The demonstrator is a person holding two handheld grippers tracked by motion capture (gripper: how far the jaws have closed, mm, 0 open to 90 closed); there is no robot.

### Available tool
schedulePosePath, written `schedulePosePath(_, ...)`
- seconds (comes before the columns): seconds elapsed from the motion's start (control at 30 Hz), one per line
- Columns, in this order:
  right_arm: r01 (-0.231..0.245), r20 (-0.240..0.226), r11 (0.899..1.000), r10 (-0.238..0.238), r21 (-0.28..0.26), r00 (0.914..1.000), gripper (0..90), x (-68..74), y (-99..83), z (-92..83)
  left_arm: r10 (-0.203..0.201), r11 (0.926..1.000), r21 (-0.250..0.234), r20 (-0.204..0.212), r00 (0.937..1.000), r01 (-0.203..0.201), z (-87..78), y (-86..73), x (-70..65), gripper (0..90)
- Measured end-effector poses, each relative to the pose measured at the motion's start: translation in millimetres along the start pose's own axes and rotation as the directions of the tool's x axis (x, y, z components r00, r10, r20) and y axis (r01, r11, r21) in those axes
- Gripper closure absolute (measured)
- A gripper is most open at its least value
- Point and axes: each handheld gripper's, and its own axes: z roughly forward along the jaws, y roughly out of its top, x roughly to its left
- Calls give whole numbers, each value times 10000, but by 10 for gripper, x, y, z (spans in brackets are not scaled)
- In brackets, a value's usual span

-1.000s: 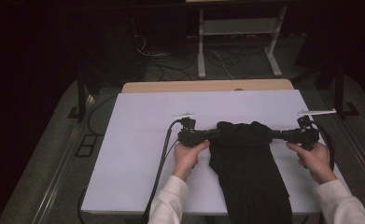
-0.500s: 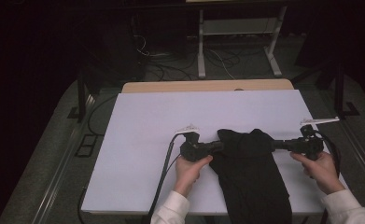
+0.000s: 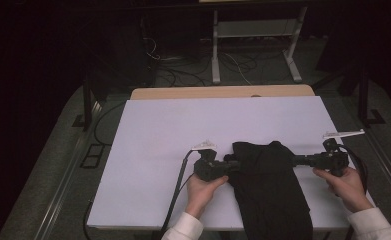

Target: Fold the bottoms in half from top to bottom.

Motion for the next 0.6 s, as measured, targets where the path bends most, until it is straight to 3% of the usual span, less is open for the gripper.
schedulePosePath(0.3, -104, 43, 9998, 104, 186, 9999, 819, 18, -82, -19, -109, 9999, 108, 80, 9999, 108, -33, -74, -52, 879)
schedulePosePath(0.43, -112, -5, 9994, 112, 316, 9999, 817, 32, -119, -25, -148, 9994, 319, -81, 9999, 151, -35, -121, -65, 879)
schedulePosePath(0.6, -114, 88, 9981, 109, 599, 9999, 816, 35, -171, -8, -411, 9983, 420, -106, 9991, 415, -34, -187, -61, 879)
